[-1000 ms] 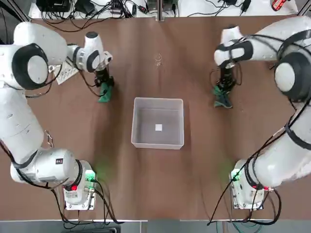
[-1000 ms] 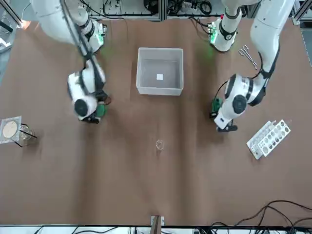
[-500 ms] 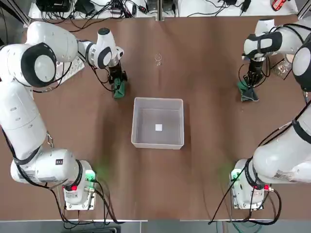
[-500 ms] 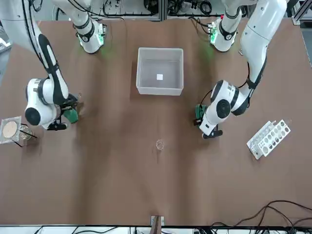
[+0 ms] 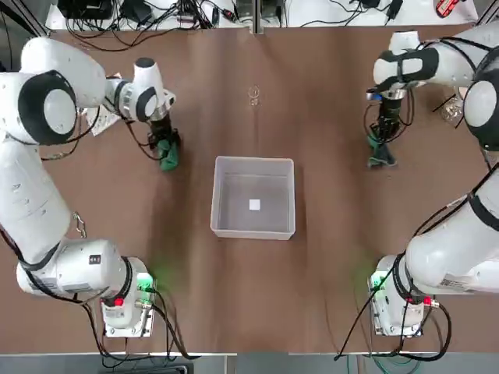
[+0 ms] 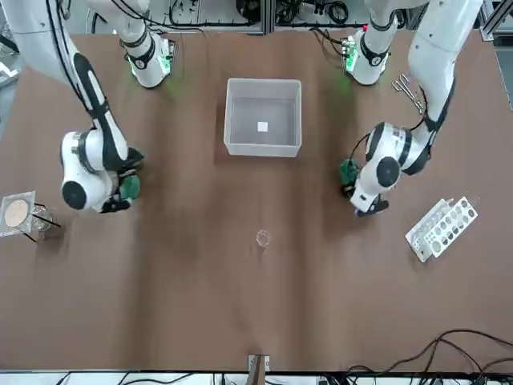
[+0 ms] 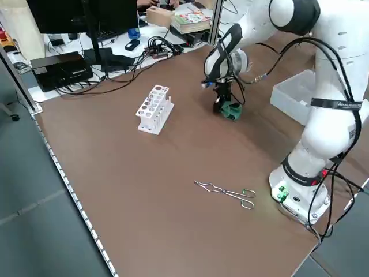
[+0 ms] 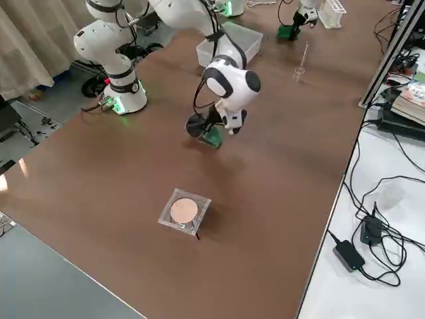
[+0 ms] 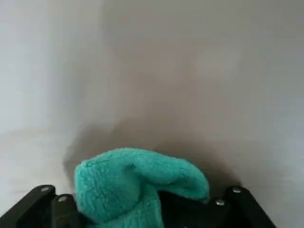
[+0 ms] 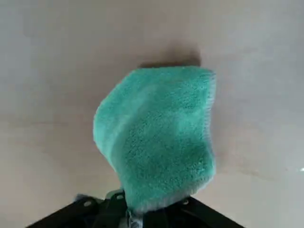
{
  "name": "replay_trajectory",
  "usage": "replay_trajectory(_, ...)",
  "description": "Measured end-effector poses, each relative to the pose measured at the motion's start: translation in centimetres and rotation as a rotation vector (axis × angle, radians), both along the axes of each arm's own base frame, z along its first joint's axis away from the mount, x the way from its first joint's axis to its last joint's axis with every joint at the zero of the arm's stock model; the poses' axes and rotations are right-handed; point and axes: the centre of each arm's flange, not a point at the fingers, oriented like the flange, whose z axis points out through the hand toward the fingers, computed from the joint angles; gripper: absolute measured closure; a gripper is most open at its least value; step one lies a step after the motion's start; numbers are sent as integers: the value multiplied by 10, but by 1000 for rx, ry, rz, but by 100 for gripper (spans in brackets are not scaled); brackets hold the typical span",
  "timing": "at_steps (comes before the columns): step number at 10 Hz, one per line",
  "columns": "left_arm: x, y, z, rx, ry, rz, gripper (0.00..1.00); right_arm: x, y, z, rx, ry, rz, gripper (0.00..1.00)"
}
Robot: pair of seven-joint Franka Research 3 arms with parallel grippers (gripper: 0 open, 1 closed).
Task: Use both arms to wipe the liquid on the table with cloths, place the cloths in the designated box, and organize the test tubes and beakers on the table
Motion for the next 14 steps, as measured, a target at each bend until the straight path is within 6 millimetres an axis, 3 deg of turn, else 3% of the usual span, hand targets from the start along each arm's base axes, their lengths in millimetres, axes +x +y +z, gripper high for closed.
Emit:
replay_trajectory(5,-41,204,2,131,56,-9,85,-20,128,-6,98,36,-67,91)
replay_trajectory(6,-46,227,1,132,45,-18,85,-23,141,-12,100,32,-88,91)
replay_trajectory(8,-46,229,1,129,40,-39,83,-23,150,-23,83,8,-122,91)
replay_trajectory(10,-37,207,1,120,26,-93,83,-19,127,-33,57,5,-144,91)
replay_trajectory(11,-28,183,2,106,9,-132,83,-14,99,-35,27,-1,-148,91)
replay_trajectory(14,12,87,2,65,-68,-215,83,-5,-18,-37,-19,-20,-110,91)
